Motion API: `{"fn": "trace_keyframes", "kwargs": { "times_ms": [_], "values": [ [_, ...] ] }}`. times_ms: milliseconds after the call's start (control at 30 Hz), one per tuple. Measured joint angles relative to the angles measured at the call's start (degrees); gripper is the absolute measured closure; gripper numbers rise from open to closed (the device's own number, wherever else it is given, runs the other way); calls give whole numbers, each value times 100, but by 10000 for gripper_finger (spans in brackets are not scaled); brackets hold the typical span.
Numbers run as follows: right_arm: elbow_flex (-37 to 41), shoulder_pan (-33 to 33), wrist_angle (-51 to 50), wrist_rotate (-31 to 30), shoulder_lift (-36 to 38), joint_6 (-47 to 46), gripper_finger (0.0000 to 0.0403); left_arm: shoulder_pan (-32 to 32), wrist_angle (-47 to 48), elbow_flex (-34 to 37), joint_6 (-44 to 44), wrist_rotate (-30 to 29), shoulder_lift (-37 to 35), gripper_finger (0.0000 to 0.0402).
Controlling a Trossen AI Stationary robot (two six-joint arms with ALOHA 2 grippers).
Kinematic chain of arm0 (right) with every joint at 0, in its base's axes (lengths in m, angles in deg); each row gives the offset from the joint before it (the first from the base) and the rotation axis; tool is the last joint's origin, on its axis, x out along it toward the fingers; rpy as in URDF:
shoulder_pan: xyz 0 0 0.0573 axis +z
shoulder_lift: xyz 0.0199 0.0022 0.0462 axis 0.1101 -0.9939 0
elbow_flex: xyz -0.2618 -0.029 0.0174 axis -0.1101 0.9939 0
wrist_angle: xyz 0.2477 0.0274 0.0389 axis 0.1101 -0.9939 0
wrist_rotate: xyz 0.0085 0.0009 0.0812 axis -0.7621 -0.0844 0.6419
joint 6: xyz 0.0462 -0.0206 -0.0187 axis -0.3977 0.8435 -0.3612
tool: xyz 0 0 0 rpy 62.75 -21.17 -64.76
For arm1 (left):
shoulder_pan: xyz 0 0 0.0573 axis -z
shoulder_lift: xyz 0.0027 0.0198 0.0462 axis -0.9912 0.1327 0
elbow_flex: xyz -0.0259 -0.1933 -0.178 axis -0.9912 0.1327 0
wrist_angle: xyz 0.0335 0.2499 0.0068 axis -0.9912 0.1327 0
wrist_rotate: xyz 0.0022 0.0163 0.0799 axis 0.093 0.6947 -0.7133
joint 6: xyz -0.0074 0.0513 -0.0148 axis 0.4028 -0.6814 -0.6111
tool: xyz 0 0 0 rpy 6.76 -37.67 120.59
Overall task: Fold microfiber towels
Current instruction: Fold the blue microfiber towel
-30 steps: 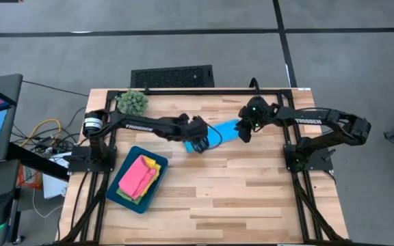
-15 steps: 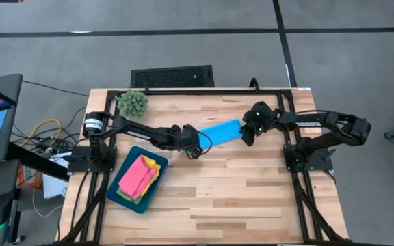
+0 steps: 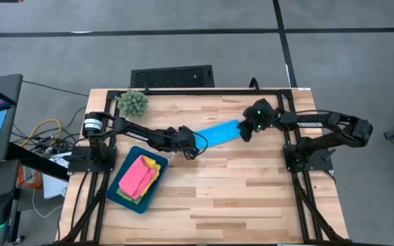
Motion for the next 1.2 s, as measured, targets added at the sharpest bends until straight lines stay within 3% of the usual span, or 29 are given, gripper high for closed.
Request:
{"fn": "trace_keyframes", "kwargs": {
  "times_ms": [133,300,567,700,933,1067,1200],
  "values": [
    [-83,15,842,-179,50,-203,287,0,-8,0,1,-2,1,393],
    [-42,11,1437,-752,-453,-124,287,0,-8,0,-50,0,1,393],
    [-33,5,2194,-765,-1826,-60,287,0,-10,0,-48,-75,8,393],
    [-126,-109,2418,-746,-2103,-149,287,0,-10,0,-47,-71,8,393],
    [-117,-113,2480,-447,-1227,-496,287,-2,-32,0,-46,74,8,395],
    [244,330,2524,-513,-741,-508,287,7,-34,0,-39,76,8,395],
    [844,991,3062,-1048,-692,-594,287,7,-36,0,-37,83,8,395]
  ]
}}
